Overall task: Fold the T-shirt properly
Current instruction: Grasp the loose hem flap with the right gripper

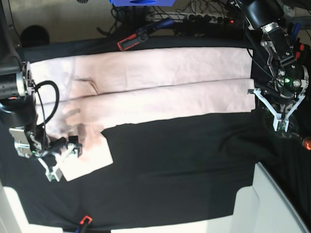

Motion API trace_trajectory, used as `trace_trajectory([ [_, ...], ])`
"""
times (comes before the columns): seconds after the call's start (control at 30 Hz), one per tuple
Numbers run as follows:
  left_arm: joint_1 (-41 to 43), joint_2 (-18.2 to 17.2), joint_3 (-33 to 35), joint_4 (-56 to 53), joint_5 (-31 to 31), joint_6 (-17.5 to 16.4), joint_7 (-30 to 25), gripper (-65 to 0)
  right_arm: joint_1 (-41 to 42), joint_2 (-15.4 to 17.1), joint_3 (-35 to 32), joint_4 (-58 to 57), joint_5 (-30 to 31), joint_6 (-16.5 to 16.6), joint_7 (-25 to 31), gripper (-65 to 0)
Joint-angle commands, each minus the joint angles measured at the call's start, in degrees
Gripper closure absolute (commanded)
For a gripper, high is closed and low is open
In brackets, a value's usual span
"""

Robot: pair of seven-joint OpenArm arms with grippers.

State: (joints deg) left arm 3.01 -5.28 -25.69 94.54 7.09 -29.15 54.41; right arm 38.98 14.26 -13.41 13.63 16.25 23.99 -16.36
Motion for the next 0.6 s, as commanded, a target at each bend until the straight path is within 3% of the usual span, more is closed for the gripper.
trace_trajectory([
  [0.0, -0.59, -0.74, -0.2, 0.8, -0.1, 0.18, -0.83, -27.9, 1.68, 0.46, 0.0, 0.66, 0.41, 0.06, 0.93, -46.0],
  [0.17, -0.24, -0.74, -0.2, 0.8, -0.1, 0.18, -0.83, -27.9, 0.71, 0.38, 0.18, 0.66, 0.5, 0.06, 0.93, -20.7],
  [0.37, -0.24, -0.74, -0.2, 0.8, -0.1, 0.18, -0.83, -27.9, -0.08, 0.73, 0.35, 0.75, 0.5, 0.06, 0.93, -0.6],
  [0.57, -0.24, -0.48, -0.2, 0.8, -0.1, 0.18, -0.83, -27.9, 0.36, 2.05, 0.35, 1.19, 0.5, 0.06, 0.93, -0.6],
])
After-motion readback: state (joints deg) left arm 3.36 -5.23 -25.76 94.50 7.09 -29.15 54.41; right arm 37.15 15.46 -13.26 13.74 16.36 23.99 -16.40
